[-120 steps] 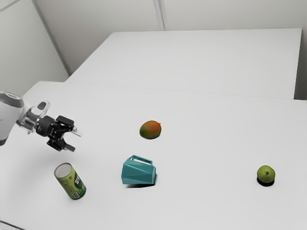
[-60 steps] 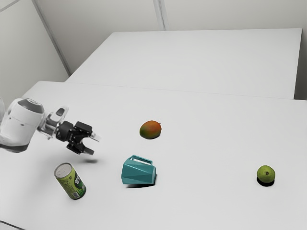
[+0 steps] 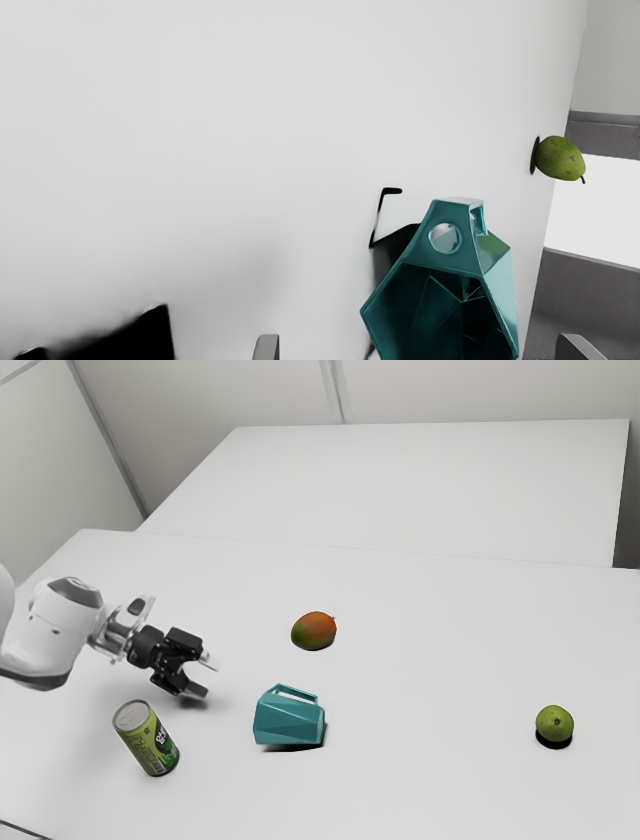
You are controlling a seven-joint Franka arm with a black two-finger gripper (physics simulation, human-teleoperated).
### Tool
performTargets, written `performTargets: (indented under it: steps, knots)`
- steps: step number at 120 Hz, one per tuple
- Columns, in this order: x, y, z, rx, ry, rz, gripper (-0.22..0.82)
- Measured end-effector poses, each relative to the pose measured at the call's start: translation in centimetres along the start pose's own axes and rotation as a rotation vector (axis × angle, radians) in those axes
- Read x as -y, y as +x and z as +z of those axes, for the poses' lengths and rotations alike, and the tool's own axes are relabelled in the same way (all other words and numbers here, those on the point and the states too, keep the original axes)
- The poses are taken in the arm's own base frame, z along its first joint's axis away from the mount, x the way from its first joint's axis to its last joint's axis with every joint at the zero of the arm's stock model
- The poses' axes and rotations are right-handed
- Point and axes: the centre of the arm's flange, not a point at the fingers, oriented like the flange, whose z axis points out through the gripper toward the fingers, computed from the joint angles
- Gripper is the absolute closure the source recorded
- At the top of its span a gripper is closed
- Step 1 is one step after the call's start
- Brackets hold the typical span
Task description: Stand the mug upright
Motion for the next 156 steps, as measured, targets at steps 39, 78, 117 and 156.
performTargets:
  steps: [39, 78, 117, 156]
  knots:
    - [-0.8, -2.0, 2.3, 0.057, -0.002, 0.012, 0.00]
    - [-3.5, -1.6, 4.8, 0.101, 0.009, 0.052, 0.01]
    - [-6.7, -2.0, 8.8, 0.132, -0.005, 0.047, 0.03]
    - [-8.9, -2.3, 11.6, 0.140, -0.023, 0.030, 0.04]
